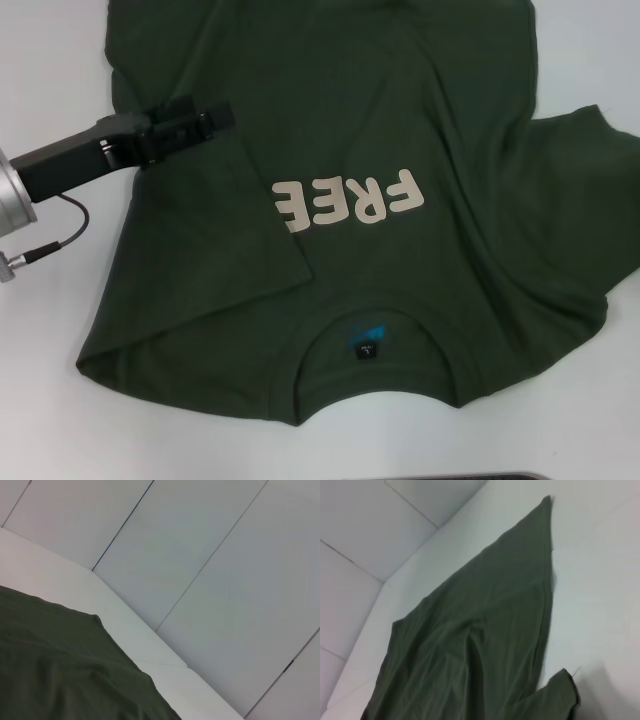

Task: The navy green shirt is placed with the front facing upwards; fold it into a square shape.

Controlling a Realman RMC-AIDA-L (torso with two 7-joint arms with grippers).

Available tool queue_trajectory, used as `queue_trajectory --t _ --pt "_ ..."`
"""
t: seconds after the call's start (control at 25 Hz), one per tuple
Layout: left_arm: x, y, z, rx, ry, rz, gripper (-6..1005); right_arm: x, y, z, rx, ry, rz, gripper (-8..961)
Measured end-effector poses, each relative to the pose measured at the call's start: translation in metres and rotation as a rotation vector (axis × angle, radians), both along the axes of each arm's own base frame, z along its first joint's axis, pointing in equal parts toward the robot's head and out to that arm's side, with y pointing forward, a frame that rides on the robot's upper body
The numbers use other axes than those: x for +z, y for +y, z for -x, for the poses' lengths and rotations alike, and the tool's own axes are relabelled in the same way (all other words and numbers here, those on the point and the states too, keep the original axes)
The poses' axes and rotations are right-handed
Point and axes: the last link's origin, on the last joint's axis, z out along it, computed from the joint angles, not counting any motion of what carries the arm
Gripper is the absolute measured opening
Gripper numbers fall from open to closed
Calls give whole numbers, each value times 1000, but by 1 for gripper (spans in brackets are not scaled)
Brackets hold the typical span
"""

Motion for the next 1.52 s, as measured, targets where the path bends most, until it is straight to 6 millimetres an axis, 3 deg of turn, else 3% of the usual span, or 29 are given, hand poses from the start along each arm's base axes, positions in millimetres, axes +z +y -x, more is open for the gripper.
queue_trajectory --t 0.44,1.2,1.52 --pt "0 1 -1 -1 -2 2 909 14 -4 -3 -5 14 -47 35" --pt "-5 -2 -1 8 -17 17 905 6 35 31 99 47 -17 62" --pt "-6 -2 -1 9 -20 19 904 3 40 38 110 64 -1 73"
